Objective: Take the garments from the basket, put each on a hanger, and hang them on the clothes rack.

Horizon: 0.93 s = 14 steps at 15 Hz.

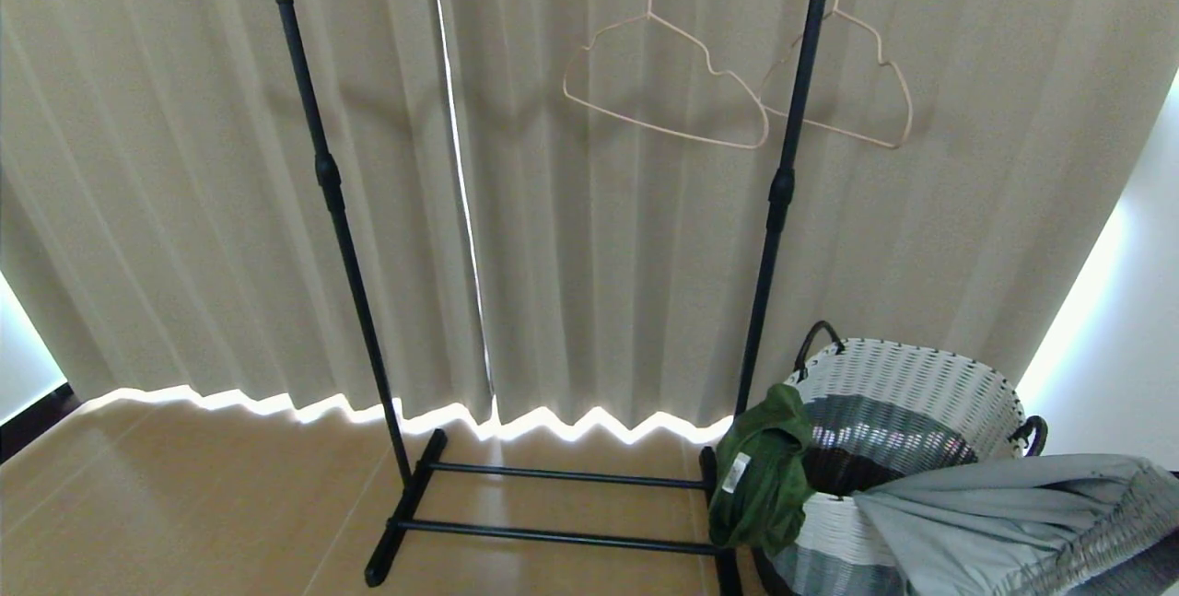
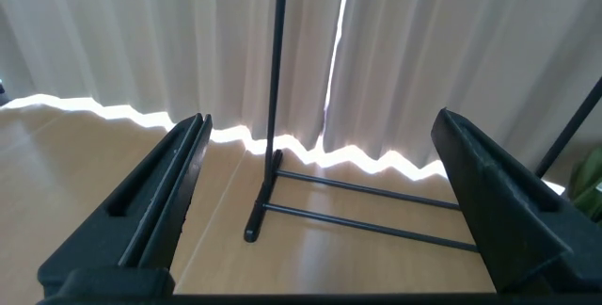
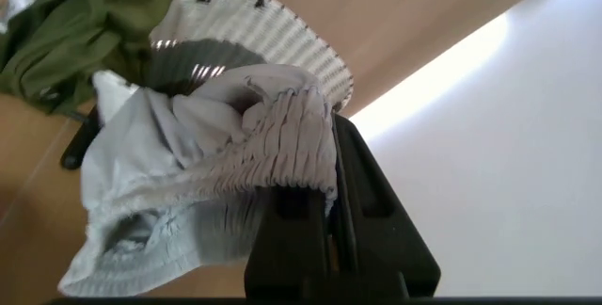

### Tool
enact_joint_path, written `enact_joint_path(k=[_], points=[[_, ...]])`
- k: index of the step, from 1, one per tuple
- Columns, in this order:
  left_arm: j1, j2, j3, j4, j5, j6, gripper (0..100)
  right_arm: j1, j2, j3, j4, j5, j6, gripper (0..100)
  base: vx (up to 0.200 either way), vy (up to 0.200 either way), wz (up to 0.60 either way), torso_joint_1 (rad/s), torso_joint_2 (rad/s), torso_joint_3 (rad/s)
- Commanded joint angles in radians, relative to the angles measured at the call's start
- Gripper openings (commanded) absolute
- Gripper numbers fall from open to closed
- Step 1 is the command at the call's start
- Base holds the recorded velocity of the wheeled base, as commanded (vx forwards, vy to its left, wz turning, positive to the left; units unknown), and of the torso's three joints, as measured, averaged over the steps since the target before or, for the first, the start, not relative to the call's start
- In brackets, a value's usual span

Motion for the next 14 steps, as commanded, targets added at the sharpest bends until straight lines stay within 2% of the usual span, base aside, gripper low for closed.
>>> enact_joint_path(k=[1,3,11,14], points=[[0.0,0.0,0.0,0.0,0.001,0.0,100,0.001,0.002,0.006,-0.001,0.018,-0.001,0,0.0,0.0,0.0,0.0,0.0,0.0],[0.0,0.0,0.0,0.0,0.001,0.0,100,-0.001,0.002,0.009,0.001,0.038,-0.002,0,0.0,0.0,0.0,0.0,0.0,0.0],[0.0,0.0,0.0,0.0,0.001,0.002,100,-0.001,0.003,0.009,0.002,0.033,-0.002,0,0.0,0.2,0.0,0.002,0.0,0.002],[0.0,0.0,0.0,0.0,0.001,0.002,100,-0.004,0.005,0.009,0.002,0.03,-0.004,0,0.0,0.0,0.0,0.0,0.0,0.0]])
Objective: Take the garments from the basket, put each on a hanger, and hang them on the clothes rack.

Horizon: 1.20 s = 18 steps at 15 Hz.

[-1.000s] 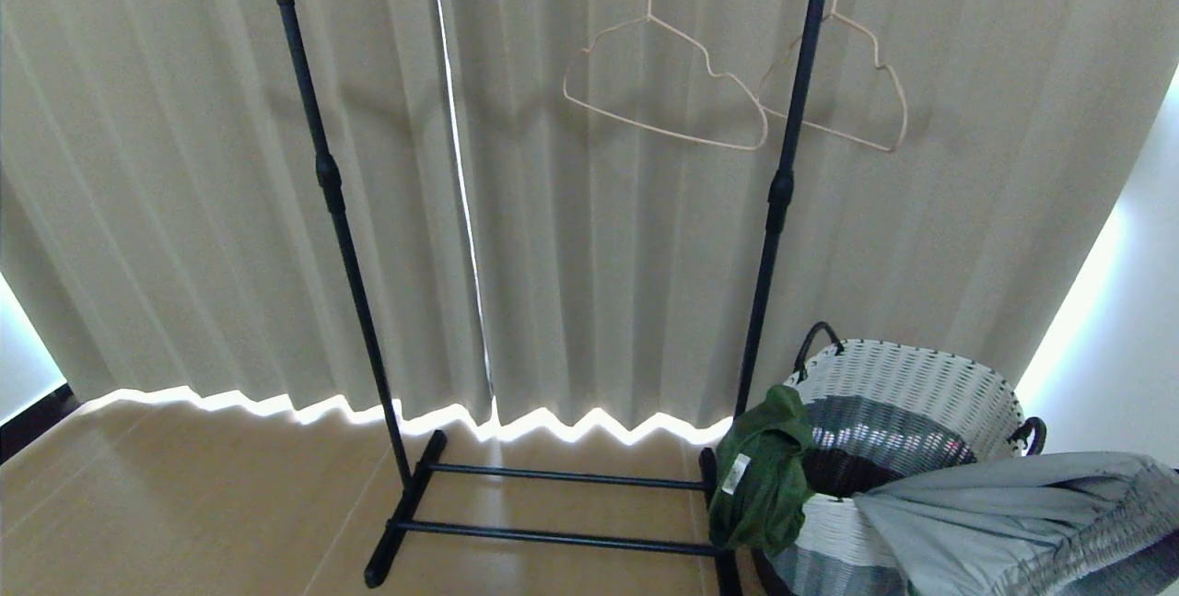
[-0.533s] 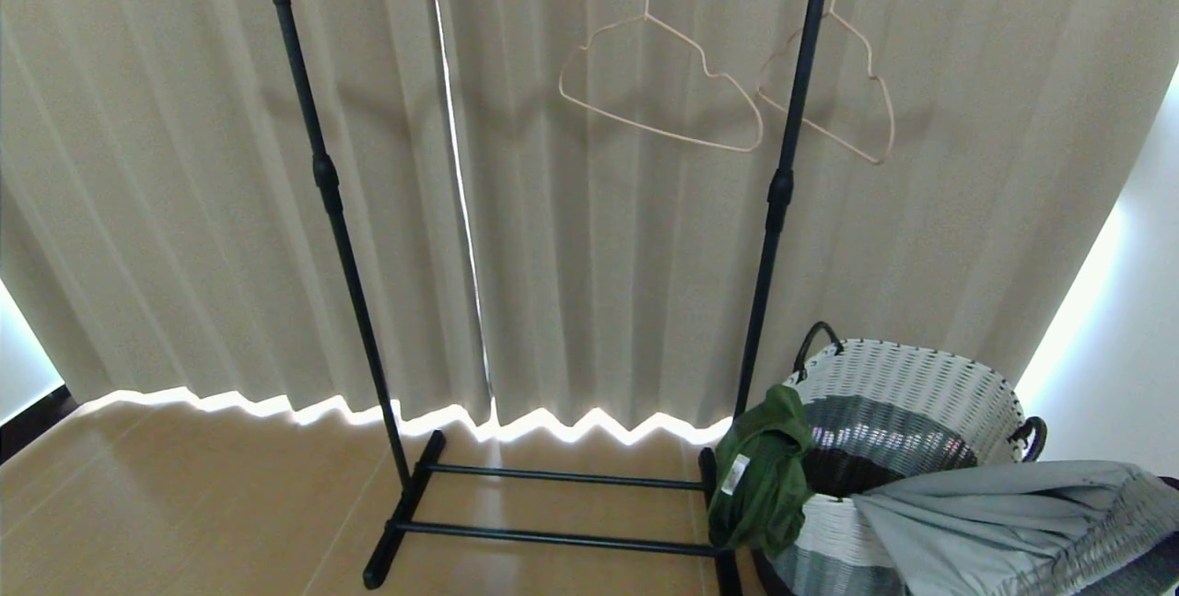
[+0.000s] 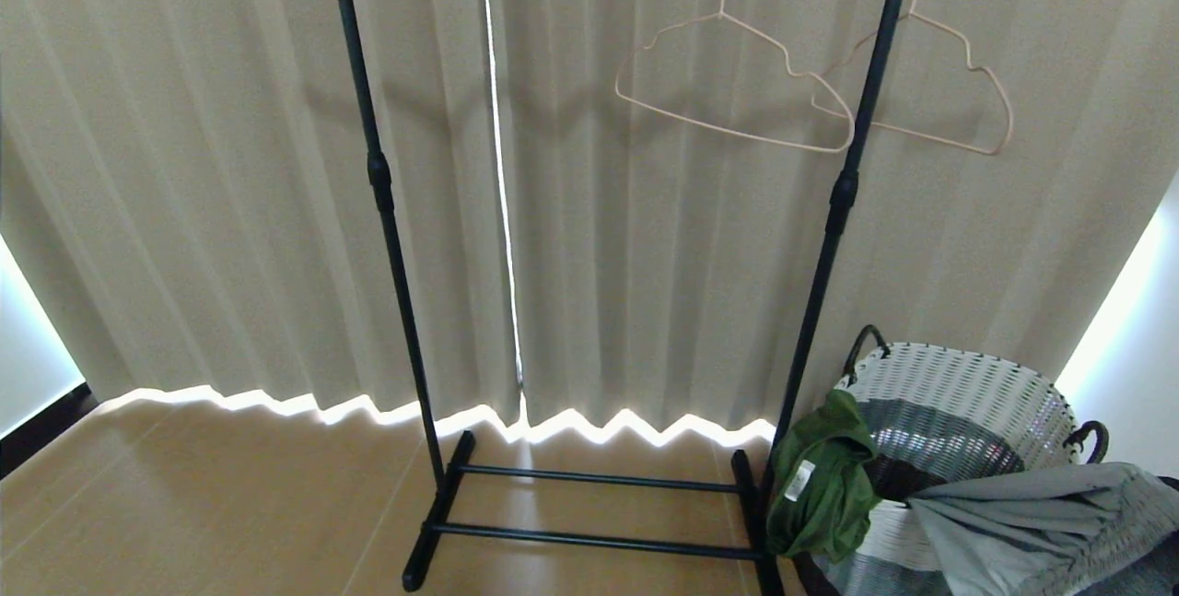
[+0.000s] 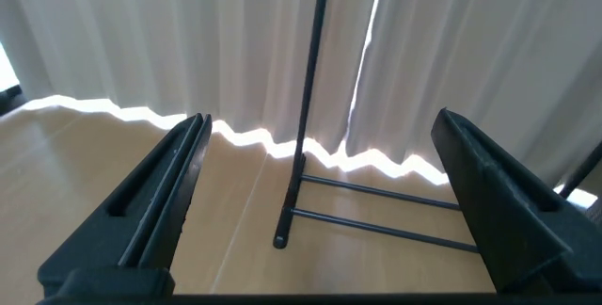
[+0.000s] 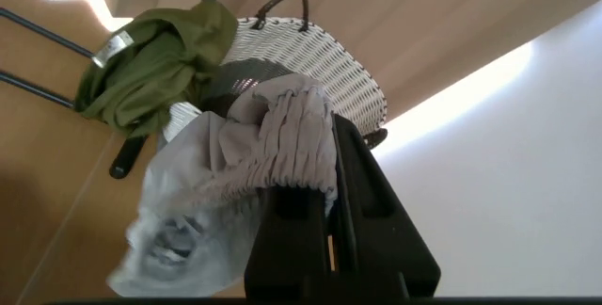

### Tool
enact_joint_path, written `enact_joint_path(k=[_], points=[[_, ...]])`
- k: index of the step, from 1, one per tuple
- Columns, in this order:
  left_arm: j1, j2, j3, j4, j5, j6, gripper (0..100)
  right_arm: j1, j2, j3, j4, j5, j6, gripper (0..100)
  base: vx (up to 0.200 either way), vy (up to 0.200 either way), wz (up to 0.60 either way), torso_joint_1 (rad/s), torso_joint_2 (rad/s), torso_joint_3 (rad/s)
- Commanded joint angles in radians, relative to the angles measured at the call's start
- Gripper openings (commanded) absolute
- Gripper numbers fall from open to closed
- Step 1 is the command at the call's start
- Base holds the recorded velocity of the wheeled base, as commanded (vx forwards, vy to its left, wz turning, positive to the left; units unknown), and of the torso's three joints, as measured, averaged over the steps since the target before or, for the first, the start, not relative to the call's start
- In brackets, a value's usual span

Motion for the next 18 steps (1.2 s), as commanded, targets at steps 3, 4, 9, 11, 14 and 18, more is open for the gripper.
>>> enact_joint_path(k=[3,4,9,11,14,18], points=[[0.001,0.0,0.0,-0.001,-0.001,0.003,100,-0.002,0.0,-0.001,-0.001,-0.001,0.0,0,0.0,0.0,0.0,0.0,0.0,0.0],[0.001,0.0,0.0,-0.001,-0.003,0.004,100,0.0,-0.002,-0.004,-0.001,0.001,0.0,0,0.0,0.0,0.0,0.0,0.0,0.0],[-0.001,0.001,0.0,0.0,-0.007,0.02,100,0.004,-0.058,-0.01,0.111,0.043,0.0,0,0.0,0.0,0.0,0.0,0.0,0.0],[-0.001,0.0,0.0,-0.001,-0.012,0.061,100,0.004,-0.086,-0.065,0.215,0.093,0.0,0,0.0,0.0,0.0,0.0,0.0,0.0],[0.001,0.0,0.0,-0.001,-0.096,0.089,100,0.003,-0.112,-0.13,0.328,0.145,0.004,0,0.0,0.0,0.0,0.0,0.0,0.0],[-0.001,0.0,0.0,-0.001,-0.124,0.087,100,0.003,-0.193,-0.096,0.368,0.152,0.006,0,0.0,0.0,0.0,0.0,0.0,0.0]])
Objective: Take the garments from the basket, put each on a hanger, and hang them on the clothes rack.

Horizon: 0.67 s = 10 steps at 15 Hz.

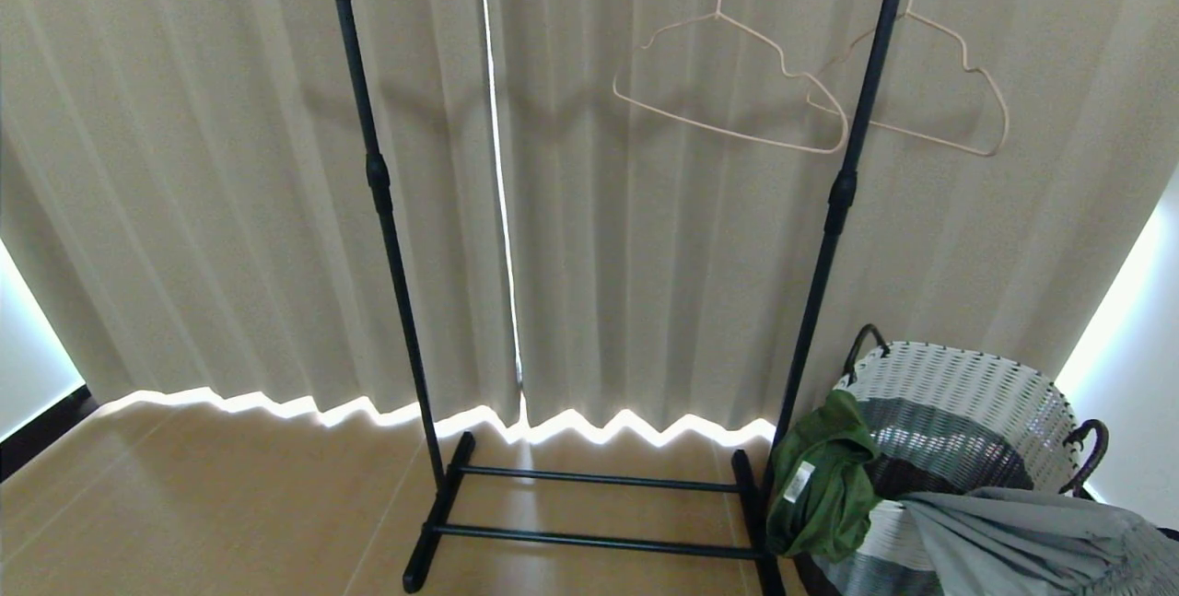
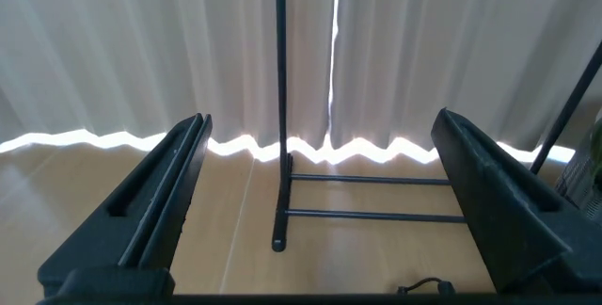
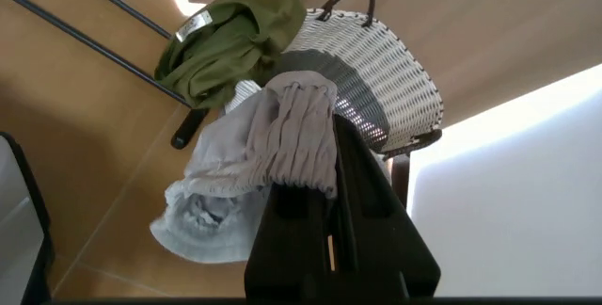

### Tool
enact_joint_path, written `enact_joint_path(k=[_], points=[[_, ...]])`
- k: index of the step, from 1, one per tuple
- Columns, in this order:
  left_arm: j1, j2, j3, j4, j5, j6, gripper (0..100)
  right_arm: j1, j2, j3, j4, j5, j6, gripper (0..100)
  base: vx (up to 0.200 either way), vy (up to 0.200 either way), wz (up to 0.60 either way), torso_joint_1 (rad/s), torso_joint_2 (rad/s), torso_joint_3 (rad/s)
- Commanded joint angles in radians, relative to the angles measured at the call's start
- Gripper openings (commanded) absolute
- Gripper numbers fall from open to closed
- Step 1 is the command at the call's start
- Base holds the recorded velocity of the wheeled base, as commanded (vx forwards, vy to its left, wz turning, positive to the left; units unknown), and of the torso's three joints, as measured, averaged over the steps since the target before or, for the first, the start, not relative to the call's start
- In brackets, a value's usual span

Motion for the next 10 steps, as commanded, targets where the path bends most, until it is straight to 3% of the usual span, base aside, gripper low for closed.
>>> enact_joint_path(k=[1,6,10], points=[[0.0,0.0,0.0,0.0,0.0,-0.001,100,0.0,-0.06,0.0,0.023,0.002,0.0,0,0.0,0.0,0.0,0.0,0.0,0.0],[-0.003,0.0,-0.011,-0.001,-0.002,-0.007,100,0.033,-0.044,-0.057,0.051,0.067,0.0,0,0.0,0.0,0.0,0.0,0.0,0.0],[-0.051,0.098,-0.132,-0.001,-0.002,-0.005,100,0.089,-0.012,-0.089,0.048,0.09,0.001,0,0.0,0.0,0.0,0.0,0.0,0.0]])
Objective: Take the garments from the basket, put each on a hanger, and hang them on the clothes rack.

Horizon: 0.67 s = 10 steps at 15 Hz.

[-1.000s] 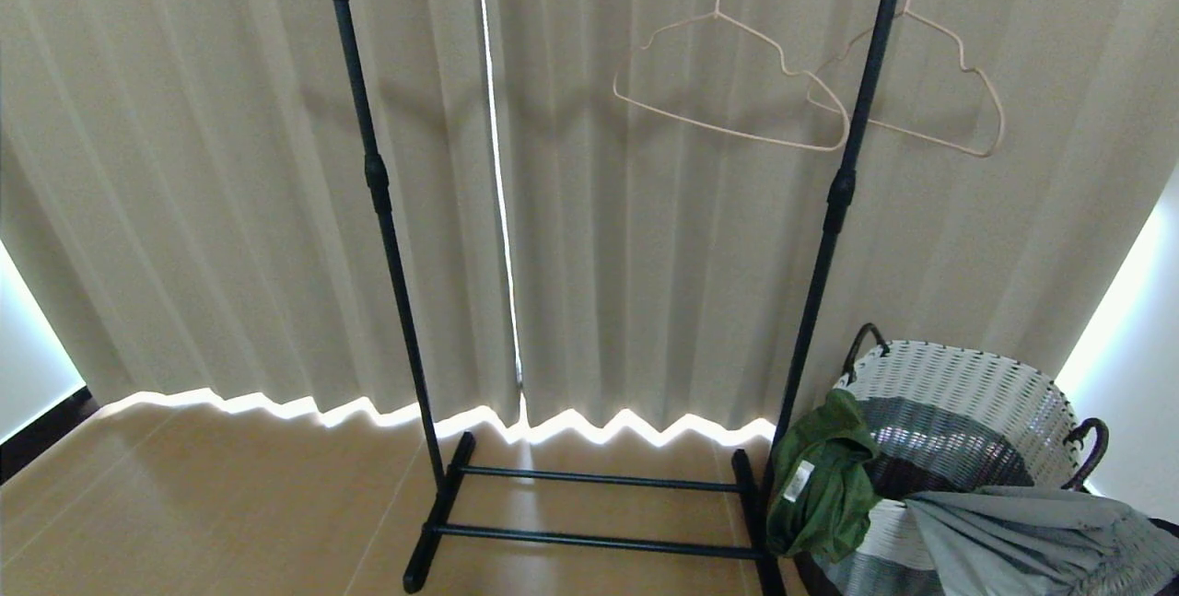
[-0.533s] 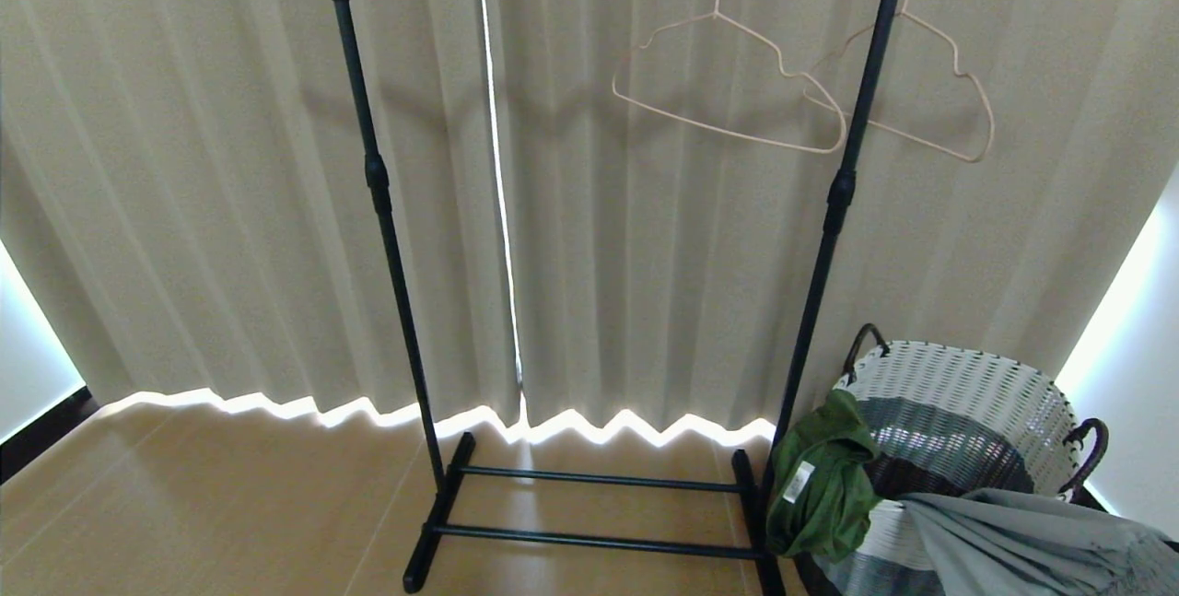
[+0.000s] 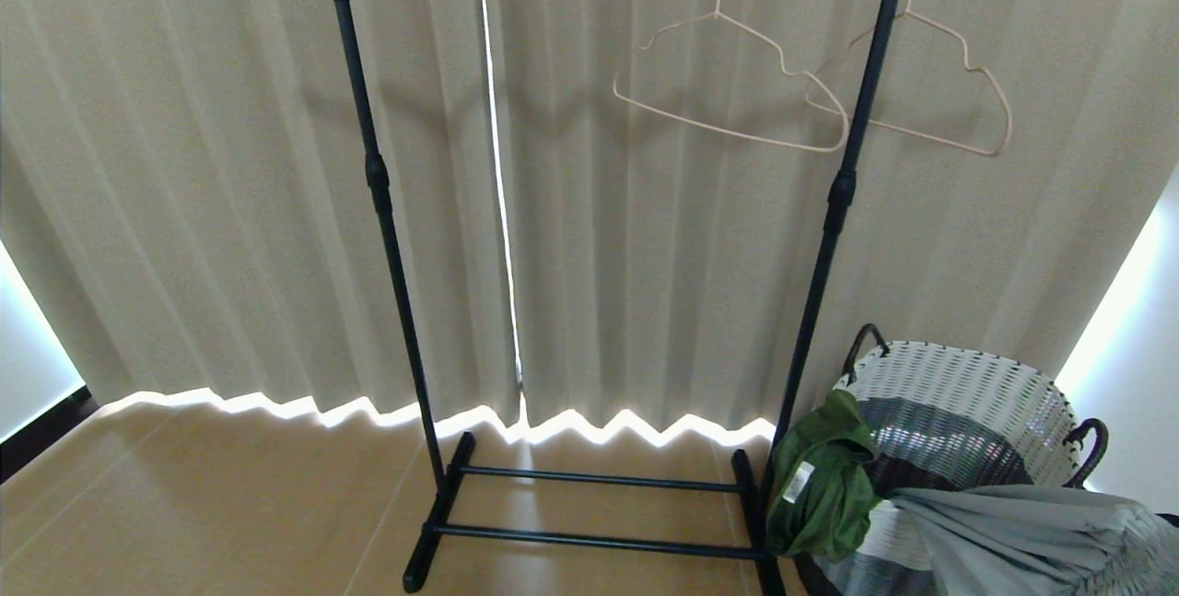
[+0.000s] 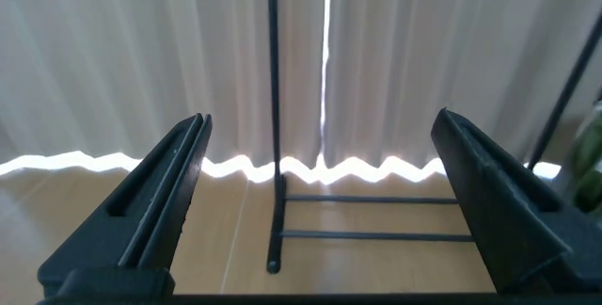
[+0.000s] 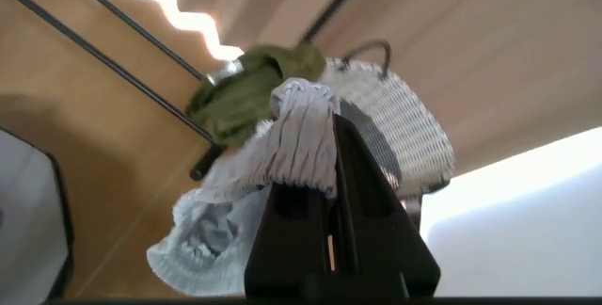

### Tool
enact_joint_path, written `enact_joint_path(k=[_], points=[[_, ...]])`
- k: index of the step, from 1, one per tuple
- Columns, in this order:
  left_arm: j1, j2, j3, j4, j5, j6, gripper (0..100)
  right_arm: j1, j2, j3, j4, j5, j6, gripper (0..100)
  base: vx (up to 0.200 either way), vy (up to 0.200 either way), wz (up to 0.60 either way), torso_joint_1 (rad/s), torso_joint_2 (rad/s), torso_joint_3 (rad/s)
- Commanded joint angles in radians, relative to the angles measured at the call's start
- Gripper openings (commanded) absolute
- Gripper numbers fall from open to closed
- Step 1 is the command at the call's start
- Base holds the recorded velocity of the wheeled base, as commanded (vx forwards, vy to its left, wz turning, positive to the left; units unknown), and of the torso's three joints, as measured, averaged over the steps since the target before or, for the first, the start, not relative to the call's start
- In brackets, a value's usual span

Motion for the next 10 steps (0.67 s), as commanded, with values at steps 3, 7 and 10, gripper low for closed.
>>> enact_joint_path(k=[3,7,10], points=[[-0.129,0.267,-0.189,-0.006,0.002,0.001,100,0.021,0.1,-0.093,0.001,0.006,0.078,0,0.0,0.0,0.0,0.0,0.0,0.0],[-0.24,0.613,-0.293,-0.111,0.004,-0.018,100,0.022,0.244,-0.287,0.104,0.006,0.234,0,0.0,0.0,0.0,0.0,0.0,0.0],[-0.32,0.811,-0.347,-0.255,0.007,-0.015,100,0.128,0.294,-0.464,0.268,0.006,0.349,0,0.0,0.0,0.0,0.0,0.0,0.0]])
